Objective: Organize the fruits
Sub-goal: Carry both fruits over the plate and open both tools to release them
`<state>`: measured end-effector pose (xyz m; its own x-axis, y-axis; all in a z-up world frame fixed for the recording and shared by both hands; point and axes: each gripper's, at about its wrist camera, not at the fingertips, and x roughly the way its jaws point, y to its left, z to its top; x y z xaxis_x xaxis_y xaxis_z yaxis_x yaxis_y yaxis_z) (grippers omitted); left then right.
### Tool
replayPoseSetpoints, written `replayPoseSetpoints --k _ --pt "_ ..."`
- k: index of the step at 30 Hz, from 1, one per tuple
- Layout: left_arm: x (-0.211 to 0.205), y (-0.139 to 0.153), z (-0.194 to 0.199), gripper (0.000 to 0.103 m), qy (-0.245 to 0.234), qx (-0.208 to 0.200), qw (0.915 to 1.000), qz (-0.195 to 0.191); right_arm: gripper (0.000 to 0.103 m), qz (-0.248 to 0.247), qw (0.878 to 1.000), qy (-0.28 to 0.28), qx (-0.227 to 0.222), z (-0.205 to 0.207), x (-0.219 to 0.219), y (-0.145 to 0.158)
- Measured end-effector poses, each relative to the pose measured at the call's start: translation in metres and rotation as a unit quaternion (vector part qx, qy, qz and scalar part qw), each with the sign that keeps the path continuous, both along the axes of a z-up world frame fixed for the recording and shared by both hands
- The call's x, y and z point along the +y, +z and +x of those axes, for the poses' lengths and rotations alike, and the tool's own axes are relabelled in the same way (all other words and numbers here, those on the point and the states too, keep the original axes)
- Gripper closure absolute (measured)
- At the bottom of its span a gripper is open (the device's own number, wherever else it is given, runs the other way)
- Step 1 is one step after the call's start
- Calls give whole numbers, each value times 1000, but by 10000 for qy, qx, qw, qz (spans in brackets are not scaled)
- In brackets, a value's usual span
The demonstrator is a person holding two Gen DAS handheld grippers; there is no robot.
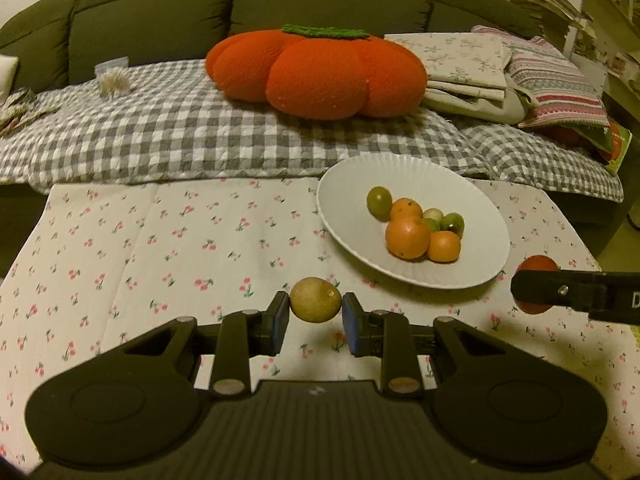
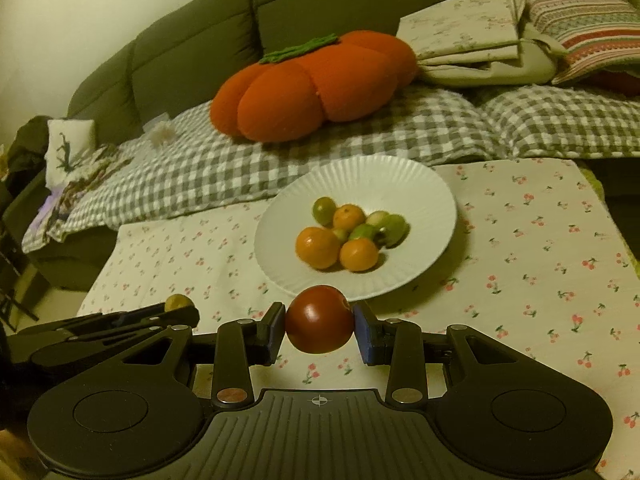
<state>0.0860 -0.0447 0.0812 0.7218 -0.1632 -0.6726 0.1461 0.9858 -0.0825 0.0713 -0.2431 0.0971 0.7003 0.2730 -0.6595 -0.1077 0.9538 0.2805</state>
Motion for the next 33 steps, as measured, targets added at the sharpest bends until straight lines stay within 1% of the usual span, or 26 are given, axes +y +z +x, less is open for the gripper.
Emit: replayPoseSetpoints --k 8,13,17,21,23,27,33 --pt "-6 3 24 76 -222 -166 9996 -97 68 33 9996 -287 12 13 -19 0" --pt "-3 1 47 76 -379 -112 9982 -456 68 22 9983 -585 58 28 -34 -4" --pt "-6 -4 61 76 -482 -143 9970 -594 68 30 9965 -836 43 40 -46 -7" --pt "-10 -12 75 76 -558 -84 9956 -744 68 -63 9949 -1002 17 51 -54 -13" --pt "-11 -15 80 76 -630 -70 9946 -827 68 -79 9946 -1037 8 54 -56 -16" --pt "-17 -20 86 76 -747 -188 9941 -769 68 -139 9950 -985 -51 58 -53 -19" --pt "-21 -30 91 76 -799 -181 9940 -729 68 -329 9962 -794 -161 66 -42 -29"
